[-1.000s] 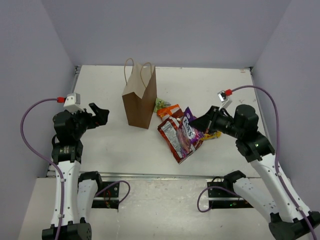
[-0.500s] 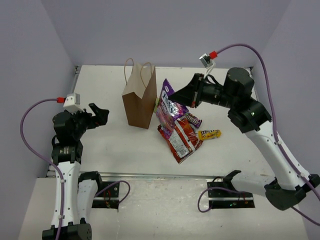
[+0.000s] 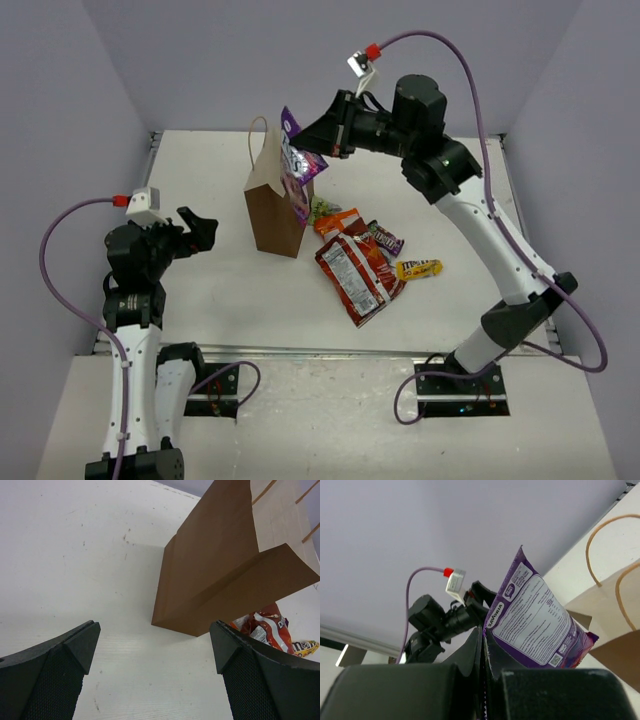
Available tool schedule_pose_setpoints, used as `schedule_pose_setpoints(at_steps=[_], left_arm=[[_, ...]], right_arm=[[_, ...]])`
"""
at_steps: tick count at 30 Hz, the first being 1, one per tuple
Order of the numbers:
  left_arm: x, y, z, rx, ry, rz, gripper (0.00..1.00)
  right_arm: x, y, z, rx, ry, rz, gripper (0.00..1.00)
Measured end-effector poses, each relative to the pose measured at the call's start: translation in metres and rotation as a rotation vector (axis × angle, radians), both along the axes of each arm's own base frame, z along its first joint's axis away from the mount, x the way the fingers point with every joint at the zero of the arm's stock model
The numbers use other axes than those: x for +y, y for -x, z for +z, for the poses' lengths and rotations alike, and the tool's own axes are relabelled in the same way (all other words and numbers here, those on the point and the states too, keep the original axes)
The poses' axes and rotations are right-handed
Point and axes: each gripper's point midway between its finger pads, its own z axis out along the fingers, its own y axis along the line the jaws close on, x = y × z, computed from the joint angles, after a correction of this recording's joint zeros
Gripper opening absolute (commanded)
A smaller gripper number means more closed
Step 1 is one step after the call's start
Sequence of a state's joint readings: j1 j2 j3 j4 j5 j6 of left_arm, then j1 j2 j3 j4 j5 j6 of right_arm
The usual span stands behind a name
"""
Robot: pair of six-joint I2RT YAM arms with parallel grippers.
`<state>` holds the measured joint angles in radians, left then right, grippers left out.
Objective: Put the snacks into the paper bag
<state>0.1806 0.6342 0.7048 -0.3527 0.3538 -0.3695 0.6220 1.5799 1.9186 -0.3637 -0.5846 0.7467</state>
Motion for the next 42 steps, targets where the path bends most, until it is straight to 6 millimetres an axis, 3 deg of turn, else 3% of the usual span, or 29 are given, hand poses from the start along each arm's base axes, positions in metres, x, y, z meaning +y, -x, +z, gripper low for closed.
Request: schedule_pose_setpoints(at_steps=[8, 14, 24, 27, 31, 38, 42], left_arm=[[0.000, 0.001, 0.002, -0.007, -0.002, 0.003, 1.00], [0.002, 0.001, 0.002, -0.008, -0.004, 0.010, 1.00], [0.003, 0.001, 0.003, -0.011, -0.007, 0.017, 1.00], [0.003, 0.001, 0.002, -0.011, -0.007, 0.017, 1.00], [0.003, 0.001, 0.002, -0.011, -0.008, 0.017, 1.00], [0.003, 0.001, 0.002, -0.013, -0.020, 0.014, 1.00], [0.003, 0.001, 0.002, -0.014, -0.021, 0.014, 1.00]], right_arm=[[0.029, -0.042, 0.018, 0.003, -0.066, -0.026, 0.00], [0.036, -0.064, 0.024, -0.003, -0.095, -0.085, 0.00], [0.047, -0.113, 0.010, -0.036, -0.133, -0.229, 0.00], [0.053, -0.126, -0.001, -0.027, -0.127, -0.249, 0.00], [0.056, -0.137, -0.014, -0.010, -0.113, -0.276, 0.00], [0.055, -0.142, -0.011, -0.028, -0.130, -0.298, 0.00], [0.056, -0.145, -0.019, -0.023, -0.122, -0.305, 0.00]])
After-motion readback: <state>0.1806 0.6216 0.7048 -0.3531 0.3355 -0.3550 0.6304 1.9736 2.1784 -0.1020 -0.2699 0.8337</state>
